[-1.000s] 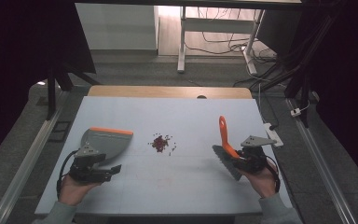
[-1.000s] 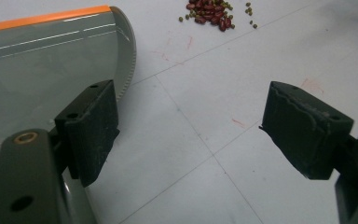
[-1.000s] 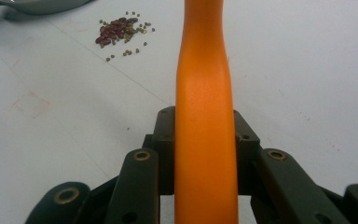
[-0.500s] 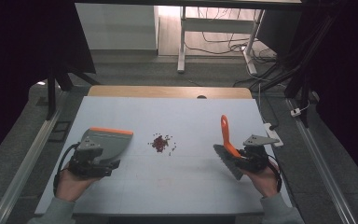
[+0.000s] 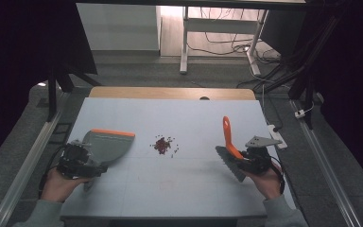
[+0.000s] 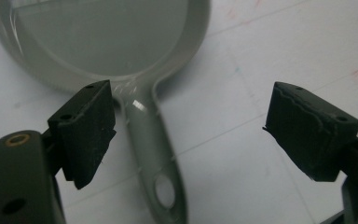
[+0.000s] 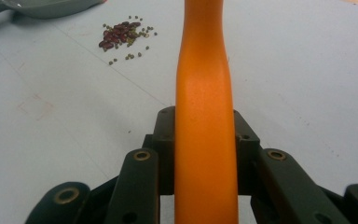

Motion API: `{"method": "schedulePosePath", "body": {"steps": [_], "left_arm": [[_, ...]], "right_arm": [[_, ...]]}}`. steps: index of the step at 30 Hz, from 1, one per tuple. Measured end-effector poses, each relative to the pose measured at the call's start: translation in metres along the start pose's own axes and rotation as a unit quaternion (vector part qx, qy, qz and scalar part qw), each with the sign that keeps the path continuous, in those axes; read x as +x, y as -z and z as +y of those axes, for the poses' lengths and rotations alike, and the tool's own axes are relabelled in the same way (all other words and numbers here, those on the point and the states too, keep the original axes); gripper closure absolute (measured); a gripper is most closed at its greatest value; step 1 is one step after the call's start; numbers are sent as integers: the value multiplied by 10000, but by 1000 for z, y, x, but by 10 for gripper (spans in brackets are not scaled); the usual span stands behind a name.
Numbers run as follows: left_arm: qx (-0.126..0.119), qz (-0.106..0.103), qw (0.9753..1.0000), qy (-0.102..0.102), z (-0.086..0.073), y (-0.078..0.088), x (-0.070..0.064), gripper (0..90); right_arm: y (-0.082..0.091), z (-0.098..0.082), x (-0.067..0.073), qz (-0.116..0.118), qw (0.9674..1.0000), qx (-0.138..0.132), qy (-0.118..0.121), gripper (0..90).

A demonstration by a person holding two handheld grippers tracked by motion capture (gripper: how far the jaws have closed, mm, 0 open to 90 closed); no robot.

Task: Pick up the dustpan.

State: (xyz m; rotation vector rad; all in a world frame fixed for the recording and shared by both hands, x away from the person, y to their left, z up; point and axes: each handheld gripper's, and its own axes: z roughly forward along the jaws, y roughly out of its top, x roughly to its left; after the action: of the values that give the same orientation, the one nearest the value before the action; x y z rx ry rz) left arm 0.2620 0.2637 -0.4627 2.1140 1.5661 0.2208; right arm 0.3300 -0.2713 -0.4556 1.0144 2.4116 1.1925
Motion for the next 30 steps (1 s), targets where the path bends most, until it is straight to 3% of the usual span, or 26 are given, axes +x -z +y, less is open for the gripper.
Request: {"method": "schedulePosePath", "body": {"steps": [8, 14, 17, 20, 23, 30], "left_arm": [[291, -33, 9993, 249, -8, -11, 11, 149], [463, -56, 9975, 538, -3, -33, 22, 155], [515, -128, 9960, 724, -2, -42, 25, 200], [520, -61, 9956, 773, -2, -47, 26, 219], [465, 47, 9952, 859, 0, -54, 27, 284], [439, 56, 9938, 1024, 2, -62, 29, 472]], "right_arm": [[-1, -1, 0, 18, 10000, 31, 5, 704], [-1, 0, 0, 17, 10000, 24, 12, 704], [-1, 0, 0, 14, 10000, 17, -2, 704], [-1, -1, -1, 4, 10000, 30, -11, 704], [-2, -1, 0, 6, 10000, 44, 8, 704], [-3, 0, 1, 7, 10000, 58, 40, 704]]}}
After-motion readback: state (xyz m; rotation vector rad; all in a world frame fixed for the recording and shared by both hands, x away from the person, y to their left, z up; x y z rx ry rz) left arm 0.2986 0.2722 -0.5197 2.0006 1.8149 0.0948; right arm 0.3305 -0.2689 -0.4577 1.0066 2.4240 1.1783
